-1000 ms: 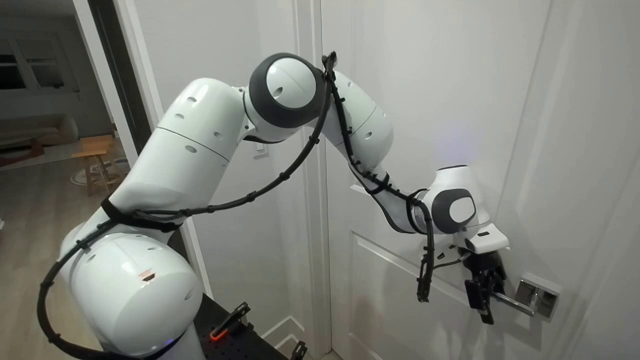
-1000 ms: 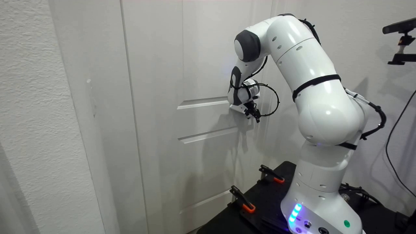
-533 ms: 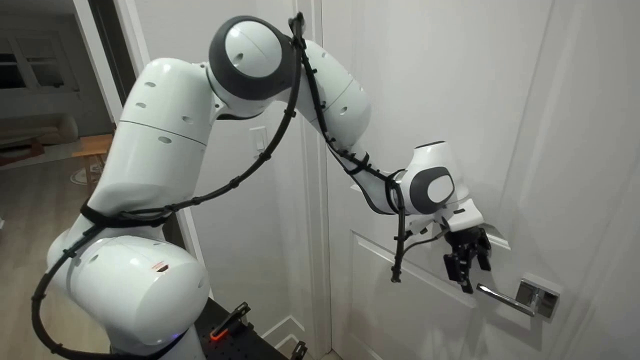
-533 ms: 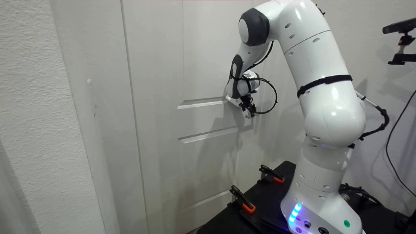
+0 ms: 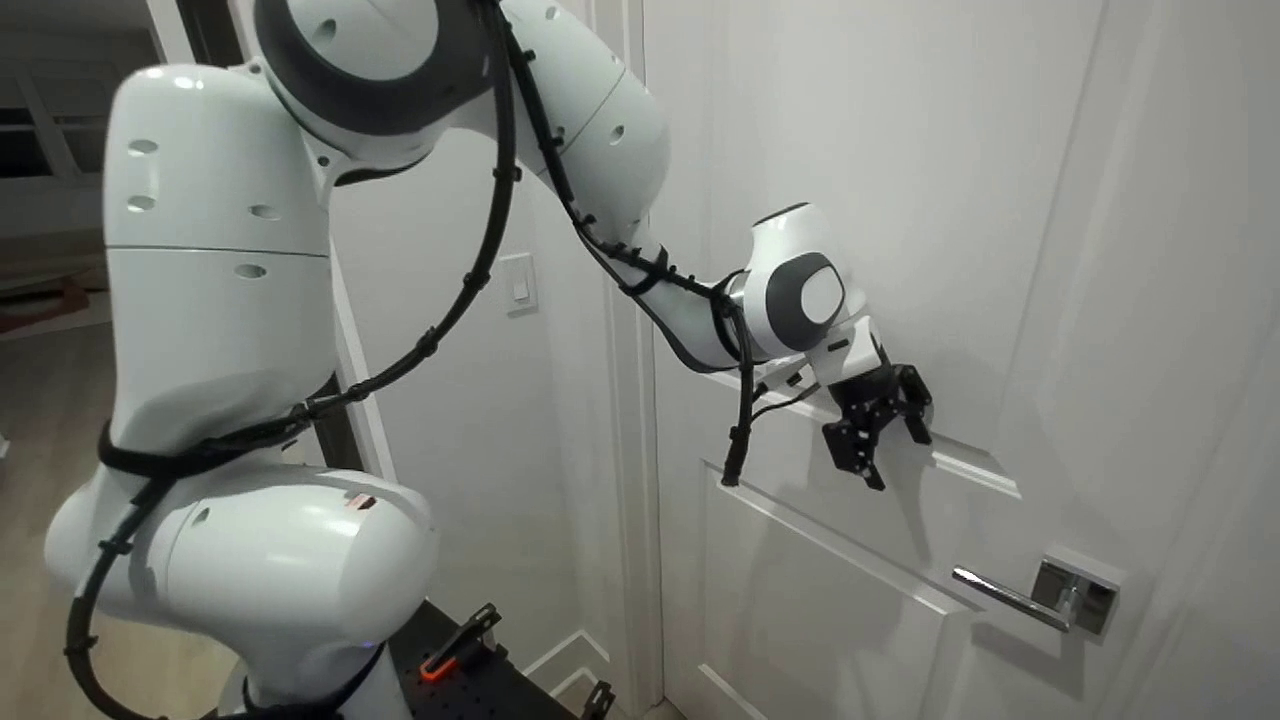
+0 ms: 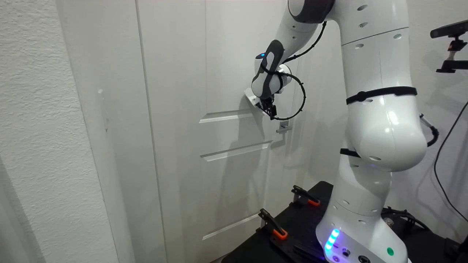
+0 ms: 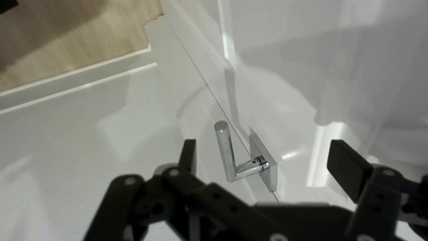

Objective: Close the door

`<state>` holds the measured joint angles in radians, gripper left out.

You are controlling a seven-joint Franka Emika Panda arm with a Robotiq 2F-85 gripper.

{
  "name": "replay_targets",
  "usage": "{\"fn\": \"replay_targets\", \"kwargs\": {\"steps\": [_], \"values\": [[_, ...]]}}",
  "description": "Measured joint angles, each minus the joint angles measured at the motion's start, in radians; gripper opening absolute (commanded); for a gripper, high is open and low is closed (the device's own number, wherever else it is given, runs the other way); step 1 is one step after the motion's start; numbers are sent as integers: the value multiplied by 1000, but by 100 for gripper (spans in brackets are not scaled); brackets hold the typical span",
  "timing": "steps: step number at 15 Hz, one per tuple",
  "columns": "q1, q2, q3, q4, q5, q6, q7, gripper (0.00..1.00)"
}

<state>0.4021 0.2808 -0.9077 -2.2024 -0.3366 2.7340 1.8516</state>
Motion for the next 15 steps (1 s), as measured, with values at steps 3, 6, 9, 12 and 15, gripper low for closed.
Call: {"fn": "replay_targets", "kwargs": {"steps": [3,6,9,12,15], "values": [[72,-71,-40,5,-52,-69,22,100],[123,-146,-39,30,-76,-216,-5,100],[57,-222,83,63,-115,-385,-24,100],[-109,-283,292,85,-127,-513,-24,100],[-135,-299,323,86,-127,-528,-24,100]]}}
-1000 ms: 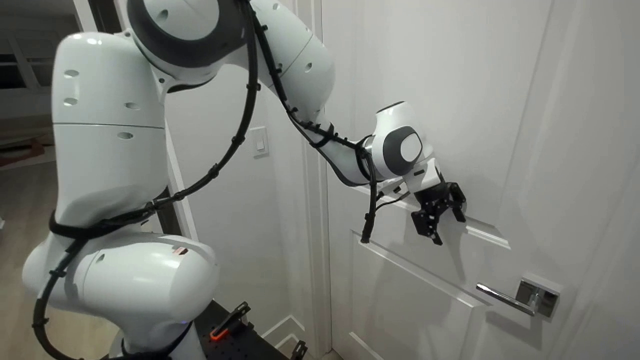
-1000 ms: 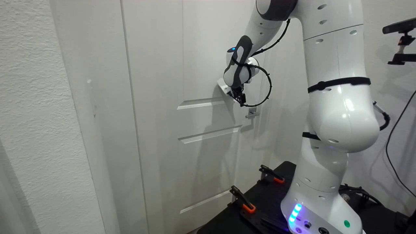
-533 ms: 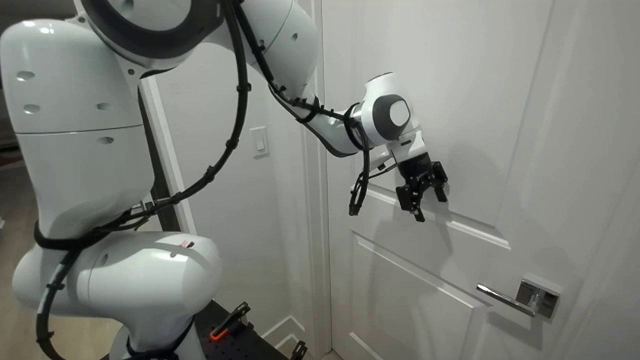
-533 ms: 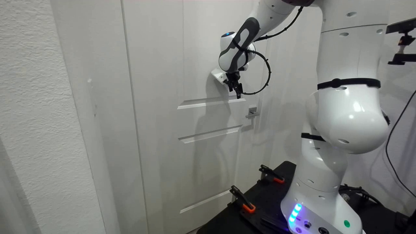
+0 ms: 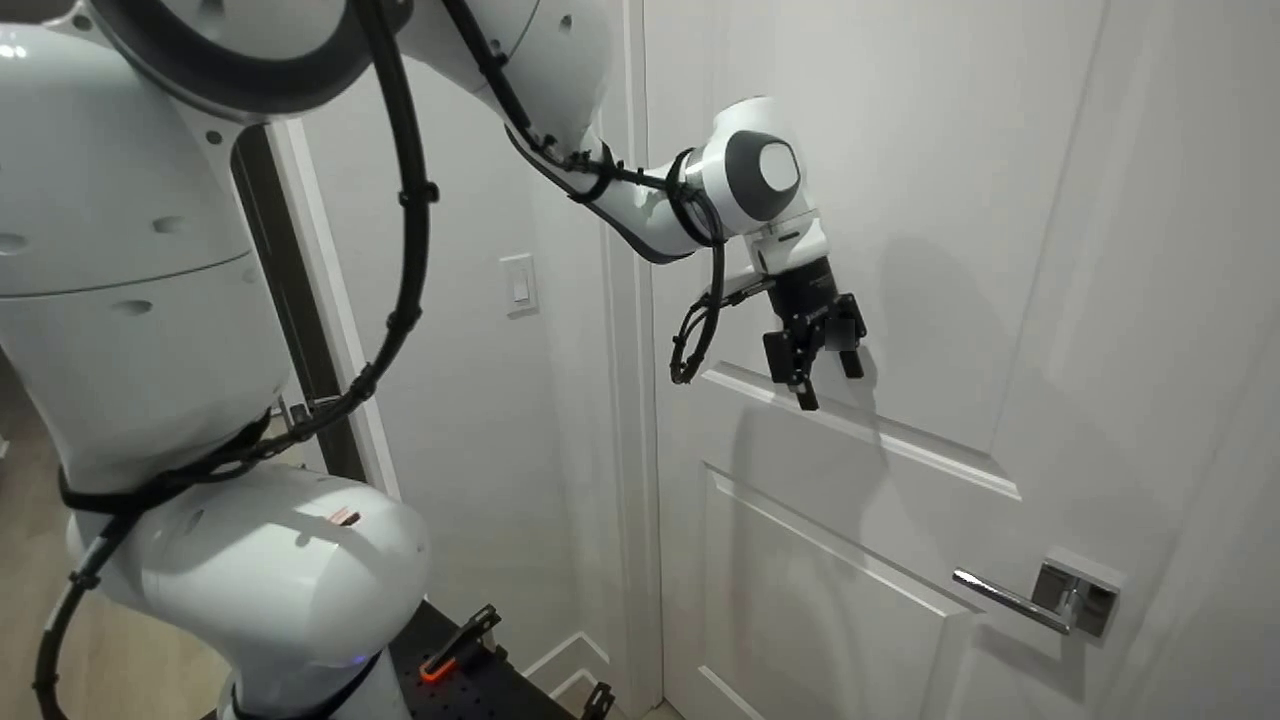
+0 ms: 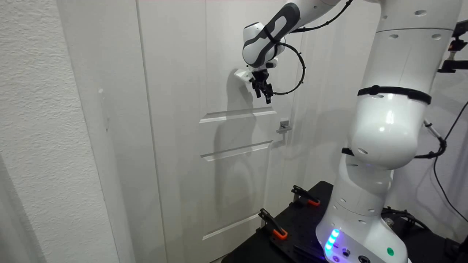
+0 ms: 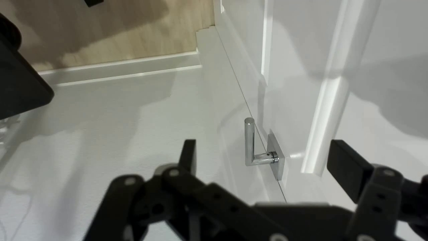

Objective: Close the door

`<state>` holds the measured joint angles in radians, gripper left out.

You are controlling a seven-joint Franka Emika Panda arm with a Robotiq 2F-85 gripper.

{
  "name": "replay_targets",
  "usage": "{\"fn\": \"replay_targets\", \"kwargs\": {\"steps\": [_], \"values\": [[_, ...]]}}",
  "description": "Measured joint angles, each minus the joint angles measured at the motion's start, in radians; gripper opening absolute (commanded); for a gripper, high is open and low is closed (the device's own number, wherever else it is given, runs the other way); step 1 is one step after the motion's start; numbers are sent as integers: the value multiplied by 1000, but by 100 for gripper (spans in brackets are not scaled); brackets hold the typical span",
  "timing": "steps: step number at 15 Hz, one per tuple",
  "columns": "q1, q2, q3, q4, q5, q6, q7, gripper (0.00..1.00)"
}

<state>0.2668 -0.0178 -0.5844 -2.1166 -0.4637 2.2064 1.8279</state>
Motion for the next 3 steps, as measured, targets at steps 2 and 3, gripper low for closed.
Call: {"fn": "replay_targets", "kwargs": {"steps": [2,3], "values": [[-2,0,0,0,0,0,0,100],[-3,0,0,0,0,0,0,100]]}}
